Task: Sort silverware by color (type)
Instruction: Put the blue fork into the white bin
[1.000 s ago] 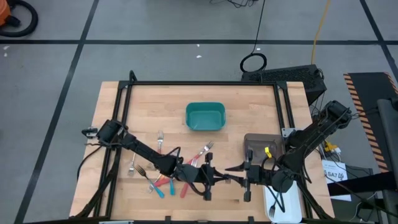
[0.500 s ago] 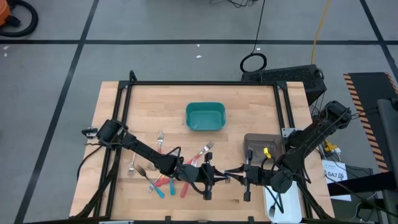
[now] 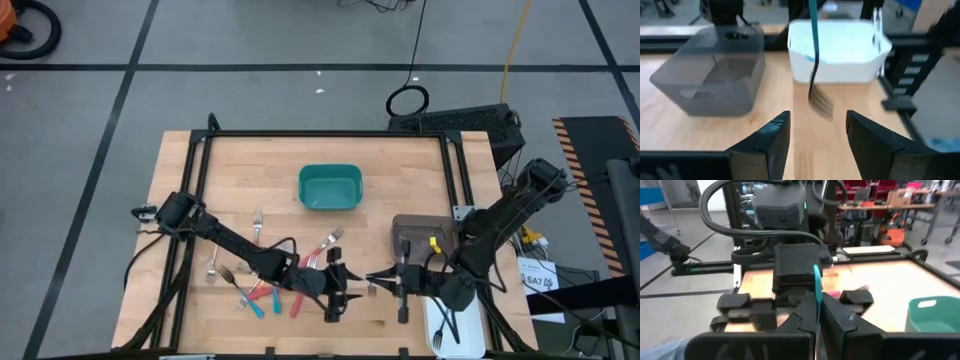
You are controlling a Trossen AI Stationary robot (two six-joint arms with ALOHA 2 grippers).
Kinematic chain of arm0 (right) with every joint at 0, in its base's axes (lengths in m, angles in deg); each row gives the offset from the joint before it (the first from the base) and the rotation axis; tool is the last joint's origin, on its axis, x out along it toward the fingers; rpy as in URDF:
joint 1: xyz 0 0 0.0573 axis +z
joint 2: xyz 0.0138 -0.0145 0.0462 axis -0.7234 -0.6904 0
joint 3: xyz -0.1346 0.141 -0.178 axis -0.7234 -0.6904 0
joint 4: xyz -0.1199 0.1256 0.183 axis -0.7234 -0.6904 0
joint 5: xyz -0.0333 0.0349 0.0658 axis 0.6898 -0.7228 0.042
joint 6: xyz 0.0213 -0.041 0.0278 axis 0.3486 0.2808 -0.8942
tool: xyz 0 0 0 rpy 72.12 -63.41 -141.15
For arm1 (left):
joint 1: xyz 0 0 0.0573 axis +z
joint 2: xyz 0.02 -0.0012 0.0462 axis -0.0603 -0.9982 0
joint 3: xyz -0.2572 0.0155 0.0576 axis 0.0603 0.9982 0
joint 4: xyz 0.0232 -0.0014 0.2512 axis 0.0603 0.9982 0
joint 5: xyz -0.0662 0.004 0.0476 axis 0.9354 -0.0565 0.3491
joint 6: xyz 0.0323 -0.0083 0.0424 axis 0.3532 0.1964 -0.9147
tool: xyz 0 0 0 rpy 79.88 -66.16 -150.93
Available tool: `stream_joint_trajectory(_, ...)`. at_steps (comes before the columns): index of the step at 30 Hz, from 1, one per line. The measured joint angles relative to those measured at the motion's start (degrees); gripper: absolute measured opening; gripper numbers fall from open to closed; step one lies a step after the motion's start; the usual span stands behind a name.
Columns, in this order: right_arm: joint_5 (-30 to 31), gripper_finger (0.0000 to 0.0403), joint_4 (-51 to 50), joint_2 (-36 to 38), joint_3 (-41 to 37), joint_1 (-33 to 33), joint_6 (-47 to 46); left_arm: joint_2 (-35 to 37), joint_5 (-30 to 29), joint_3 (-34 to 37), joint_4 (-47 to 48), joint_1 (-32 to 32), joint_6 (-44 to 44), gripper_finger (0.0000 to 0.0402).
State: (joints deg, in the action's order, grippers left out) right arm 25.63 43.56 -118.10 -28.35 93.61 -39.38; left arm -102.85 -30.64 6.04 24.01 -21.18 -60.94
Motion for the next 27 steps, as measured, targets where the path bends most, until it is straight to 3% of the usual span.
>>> stream_joint_trajectory(8, -0.1, 0.0005, -11.4, 7.4, 0.0, 4.4, -10.5, 0.0, -0.1, -10.8, 23.5, -0.6, 1.9, 0.0193)
stream_joint_trajectory(15, -0.2, 0.0005, -28.6, 14.0, 0.0, 10.1, -27.6, 0.0, -0.7, -12.1, 24.2, -3.0, -1.8, 0.0193)
stream_joint_trajectory(22, 0.2, 0.0005, -39.0, 16.3, 0.0, 14.9, -38.6, 0.0, -17.5, -11.3, 24.5, -2.8, -7.0, 0.0193)
stream_joint_trajectory(27, 0.1, 0.0005, -47.1, 16.3, 0.0, 18.0, -48.0, 0.0, -15.2, -5.9, 22.9, -0.3, -6.3, 0.0172)
